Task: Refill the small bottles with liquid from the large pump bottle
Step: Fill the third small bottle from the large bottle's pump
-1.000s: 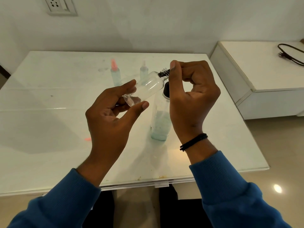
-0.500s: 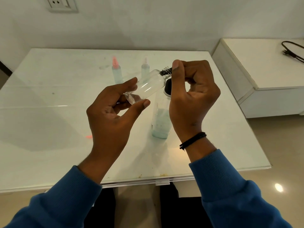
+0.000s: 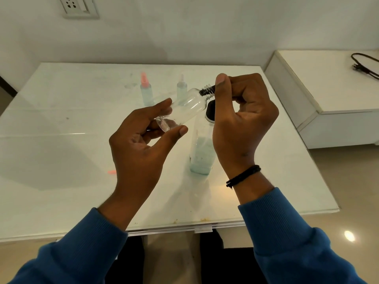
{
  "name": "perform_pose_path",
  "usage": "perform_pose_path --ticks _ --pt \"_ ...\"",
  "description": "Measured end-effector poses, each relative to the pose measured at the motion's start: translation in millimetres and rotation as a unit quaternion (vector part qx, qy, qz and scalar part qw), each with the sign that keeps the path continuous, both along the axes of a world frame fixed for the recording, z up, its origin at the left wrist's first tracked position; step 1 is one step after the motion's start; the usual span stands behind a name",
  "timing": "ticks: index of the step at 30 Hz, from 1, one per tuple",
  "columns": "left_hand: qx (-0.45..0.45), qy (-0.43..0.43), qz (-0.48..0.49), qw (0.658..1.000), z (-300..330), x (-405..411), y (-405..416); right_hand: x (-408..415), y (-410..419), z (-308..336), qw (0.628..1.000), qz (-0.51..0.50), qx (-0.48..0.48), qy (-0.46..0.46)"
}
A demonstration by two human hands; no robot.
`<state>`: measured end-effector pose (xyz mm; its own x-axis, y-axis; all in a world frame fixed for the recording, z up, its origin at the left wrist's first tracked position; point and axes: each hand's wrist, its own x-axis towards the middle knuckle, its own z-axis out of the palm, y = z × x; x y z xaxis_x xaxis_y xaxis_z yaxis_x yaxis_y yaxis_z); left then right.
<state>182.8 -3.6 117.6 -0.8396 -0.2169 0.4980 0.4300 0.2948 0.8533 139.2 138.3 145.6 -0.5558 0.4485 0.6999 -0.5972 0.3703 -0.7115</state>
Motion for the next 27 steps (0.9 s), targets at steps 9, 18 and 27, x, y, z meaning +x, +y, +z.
perform_pose_path --ticks 9,18,27 --pt "-0.003 0.001 -0.001 1.0 0.4 0.2 0.4 0.2 0.4 -1.8 1.0 -0.005 -0.003 0.0" --pt "-0.01 -0.003 0.0 1.0 0.5 0.8 0.5 0.3 1.2 -3.6 1.0 0.001 -0.003 -0.003" --pt "-0.001 -0.007 -0.005 1.0 -0.6 0.6 0.5 0.5 0.7 -2.3 1.0 -0.009 0.004 0.001"
